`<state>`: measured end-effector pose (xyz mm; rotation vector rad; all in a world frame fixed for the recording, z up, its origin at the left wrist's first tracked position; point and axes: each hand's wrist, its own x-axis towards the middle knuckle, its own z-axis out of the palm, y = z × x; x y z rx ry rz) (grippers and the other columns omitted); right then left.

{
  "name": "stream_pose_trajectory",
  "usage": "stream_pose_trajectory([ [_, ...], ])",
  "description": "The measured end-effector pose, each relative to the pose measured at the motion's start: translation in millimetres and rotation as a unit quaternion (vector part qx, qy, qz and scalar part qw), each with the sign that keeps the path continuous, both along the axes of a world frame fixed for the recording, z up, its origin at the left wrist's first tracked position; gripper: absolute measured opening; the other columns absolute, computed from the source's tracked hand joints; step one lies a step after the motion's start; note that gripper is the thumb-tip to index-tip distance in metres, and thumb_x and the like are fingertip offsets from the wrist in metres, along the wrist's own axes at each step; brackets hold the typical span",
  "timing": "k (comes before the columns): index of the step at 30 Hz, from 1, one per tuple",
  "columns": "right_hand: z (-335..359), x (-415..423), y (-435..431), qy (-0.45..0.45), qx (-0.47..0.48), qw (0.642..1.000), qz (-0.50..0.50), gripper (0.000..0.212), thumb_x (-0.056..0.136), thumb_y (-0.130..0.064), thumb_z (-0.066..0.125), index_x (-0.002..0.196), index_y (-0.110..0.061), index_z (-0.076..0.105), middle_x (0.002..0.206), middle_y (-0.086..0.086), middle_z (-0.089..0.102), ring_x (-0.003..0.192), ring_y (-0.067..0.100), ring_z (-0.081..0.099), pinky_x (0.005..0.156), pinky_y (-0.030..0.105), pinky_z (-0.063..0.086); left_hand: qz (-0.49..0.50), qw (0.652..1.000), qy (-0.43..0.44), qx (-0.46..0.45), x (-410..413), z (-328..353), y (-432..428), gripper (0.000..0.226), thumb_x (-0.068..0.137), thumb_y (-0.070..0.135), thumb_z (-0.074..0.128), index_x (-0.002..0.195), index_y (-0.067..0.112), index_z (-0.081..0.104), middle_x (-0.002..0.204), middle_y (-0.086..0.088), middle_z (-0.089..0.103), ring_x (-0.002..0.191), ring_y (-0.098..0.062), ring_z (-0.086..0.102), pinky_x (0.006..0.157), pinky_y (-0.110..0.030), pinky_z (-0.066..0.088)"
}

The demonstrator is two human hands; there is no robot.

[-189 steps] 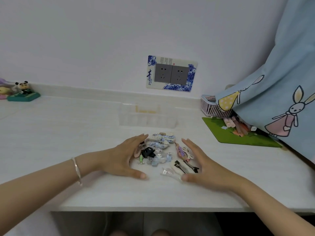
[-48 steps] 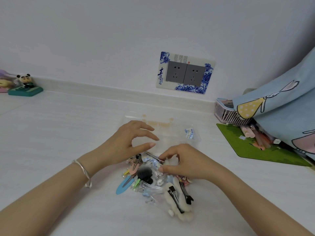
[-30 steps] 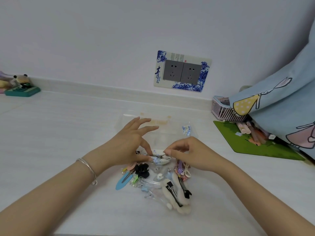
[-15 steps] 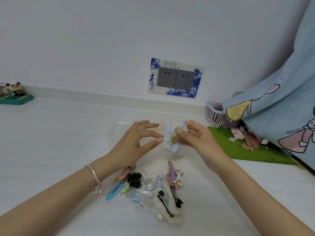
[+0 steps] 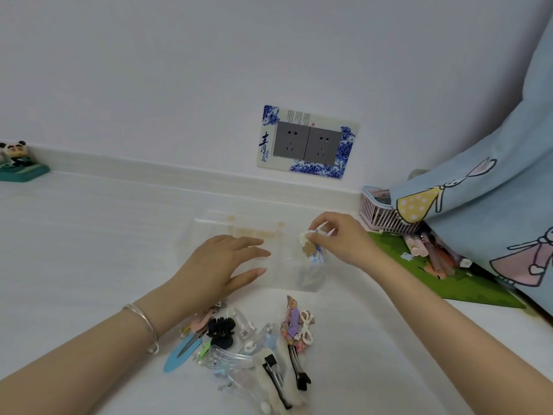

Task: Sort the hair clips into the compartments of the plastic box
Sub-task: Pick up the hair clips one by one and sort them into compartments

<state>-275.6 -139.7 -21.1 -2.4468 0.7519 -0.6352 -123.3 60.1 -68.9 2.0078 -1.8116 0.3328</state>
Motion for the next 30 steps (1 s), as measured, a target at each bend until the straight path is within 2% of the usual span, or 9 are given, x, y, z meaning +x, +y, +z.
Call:
stream_pose_trajectory([
  [2,-2.2,-1.5,0.4,0.037,-0.058,0.997,0.022,0.010,0.083,-0.029,0.064,0.090,-0.024,0.070,0.094,-0.007,0.064,0.074,0.004,0.051,0.067,0.022,0.038,-0.002,1.000,-0.001,0.003,0.5,0.0,0.3,0.050,0.089,0.058,0.027,0.119,0.034,0.058,0.132,0.009,0.056,0.110,-0.014,0.058,0.096,-0.026,0.031],
  [6,3.9,-19.2,3.9,0.020,-0.165,0.984,0.067,0.030,0.093,-0.043,0.047,0.098,-0.026,0.070,0.106,-0.011,0.067,0.104,0.011,0.056,0.098,0.035,0.036,-0.004,1.000,-0.002,0.011,1.4,-0.7,0.1,0.049,0.089,0.058,0.027,0.121,0.035,0.057,0.135,0.010,0.053,0.111,-0.014,0.057,0.098,-0.024,0.029],
  [13,-7.1,-30.8,13.3,0.139,-0.211,0.959,0.125,0.040,0.099,-0.040,0.029,0.114,-0.026,0.063,0.125,-0.017,0.061,0.134,0.002,0.033,0.115,0.027,0.000,0.001,1.000,-0.003,0.013,2.1,-1.3,0.0,0.048,0.089,0.059,0.027,0.122,0.037,0.054,0.136,0.011,0.051,0.112,-0.012,0.055,0.098,-0.023,0.027],
  [16,-7.9,-41.9,27.8,0.044,-0.189,0.971,0.137,0.032,0.091,-0.051,0.044,0.107,-0.032,0.065,0.118,-0.018,0.064,0.124,0.000,0.045,0.112,0.027,0.020,-0.001,1.000,-0.004,0.014,1.6,-0.6,0.8,0.049,0.089,0.059,0.028,0.124,0.036,0.054,0.137,0.011,0.050,0.113,-0.012,0.055,0.098,-0.023,0.026],
  [18,-9.3,-52.8,45.7,-0.004,-0.091,0.984,0.153,0.030,0.081,-0.055,0.056,0.098,-0.034,0.069,0.109,-0.020,0.065,0.114,-0.004,0.051,0.102,0.017,0.032,-0.002,1.000,-0.005,0.010,1.7,-0.2,0.8,0.050,0.089,0.059,0.028,0.123,0.035,0.055,0.137,0.010,0.051,0.113,-0.013,0.055,0.098,-0.023,0.027],
  [20,-15.9,-59.9,61.4,0.006,-0.034,0.986,0.161,0.033,0.074,-0.058,0.058,0.094,-0.035,0.071,0.107,-0.022,0.063,0.116,-0.007,0.047,0.099,0.011,0.031,-0.002,1.000,-0.004,0.007,0.5,-0.1,1.0,0.051,0.088,0.060,0.027,0.123,0.034,0.055,0.137,0.010,0.051,0.113,-0.014,0.055,0.097,-0.023,0.027],
  [23,-24.8,-62.3,70.4,0.028,-0.135,0.979,0.152,0.037,0.073,-0.060,0.061,0.098,-0.034,0.069,0.104,-0.023,0.059,0.110,-0.005,0.045,0.097,0.014,0.029,-0.002,1.000,-0.003,0.007,-1.0,0.1,0.8,0.054,0.088,0.061,0.026,0.125,0.033,0.053,0.137,0.009,0.051,0.114,-0.013,0.055,0.098,-0.023,0.027],
  [27,-25.0,-66.5,82.2,0.112,-0.017,0.980,0.163,0.038,0.068,-0.052,0.074,0.103,-0.038,0.067,0.105,-0.024,0.063,0.105,-0.008,0.050,0.086,0.008,0.035,-0.006,1.000,0.003,0.009,-2.1,-0.4,3.1,0.056,0.087,0.062,0.024,0.128,0.033,0.050,0.139,0.010,0.049,0.118,-0.012,0.051,0.099,-0.022,0.025],
  [30,-34.3,-67.4,89.8,0.135,-0.024,0.980,0.144,0.045,0.067,-0.053,0.074,0.109,-0.039,0.064,0.108,-0.028,0.061,0.108,-0.010,0.050,0.092,0.008,0.037,-0.007,1.000,0.006,0.005,-2.4,-0.9,4.7,0.057,0.087,0.062,0.024,0.128,0.033,0.050,0.139,0.010,0.049,0.119,-0.012,0.050,0.100,-0.022,0.024],
])
